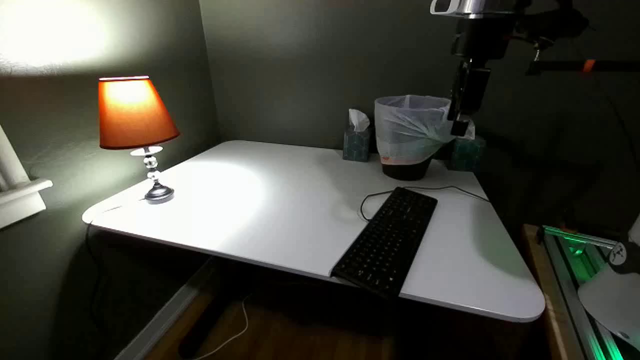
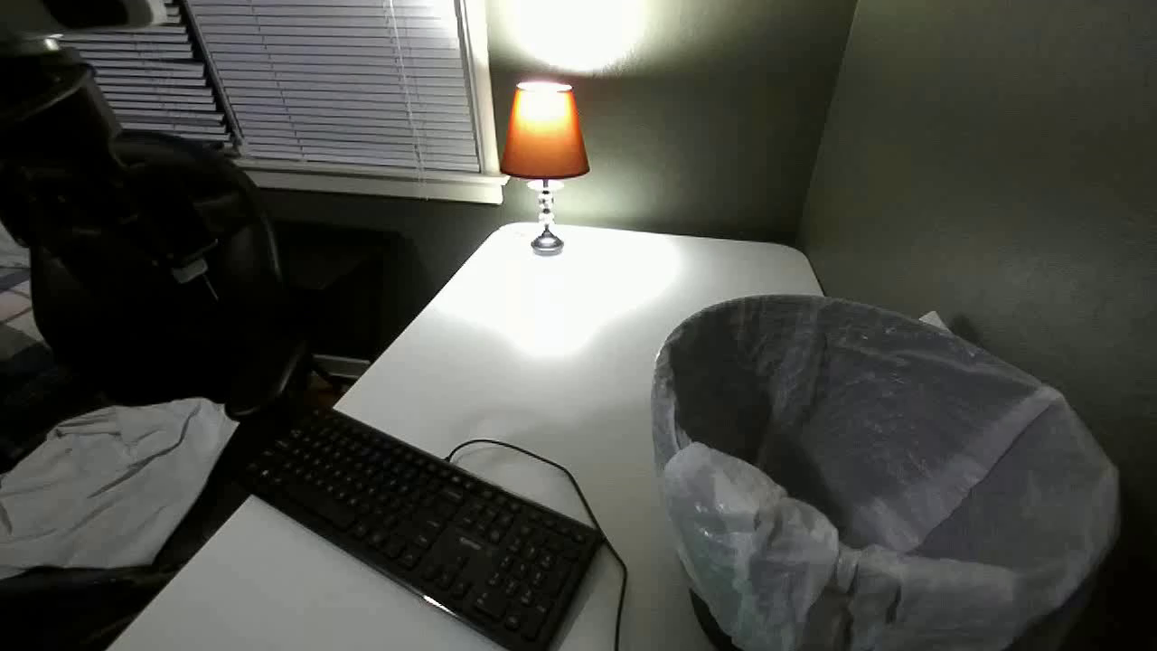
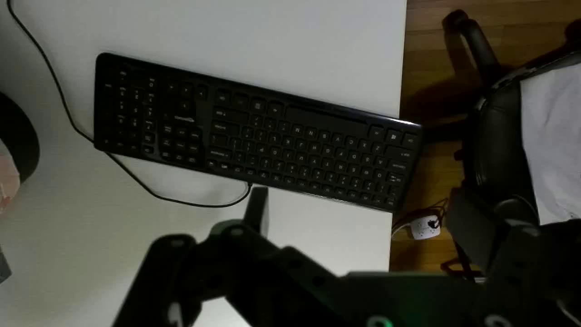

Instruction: Press a button on the keyboard

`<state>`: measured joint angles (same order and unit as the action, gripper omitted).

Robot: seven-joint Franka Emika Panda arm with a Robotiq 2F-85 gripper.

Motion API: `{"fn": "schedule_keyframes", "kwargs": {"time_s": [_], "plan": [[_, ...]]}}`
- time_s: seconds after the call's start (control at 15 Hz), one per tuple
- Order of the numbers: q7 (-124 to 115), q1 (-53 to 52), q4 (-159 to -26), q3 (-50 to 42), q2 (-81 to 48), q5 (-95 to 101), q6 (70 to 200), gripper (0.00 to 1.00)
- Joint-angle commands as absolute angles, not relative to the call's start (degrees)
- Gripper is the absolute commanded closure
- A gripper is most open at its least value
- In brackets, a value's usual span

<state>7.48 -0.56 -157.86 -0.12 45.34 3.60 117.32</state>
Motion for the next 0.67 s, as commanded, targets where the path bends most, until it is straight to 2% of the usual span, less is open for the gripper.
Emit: {"fn": "schedule_keyframes", "kwargs": {"time_s": [0.0, 0.33, 0.6], "plan": [[7.19, -0.99, -157.85, -0.48, 45.29, 3.9, 117.15, 0.0], [7.19, -0.99, -157.93, -0.48, 45.04, 3.9, 117.15, 0.0], [5.71, 3.07, -156.02, -4.79, 42.51, 3.4, 119.39, 0.0]]}}
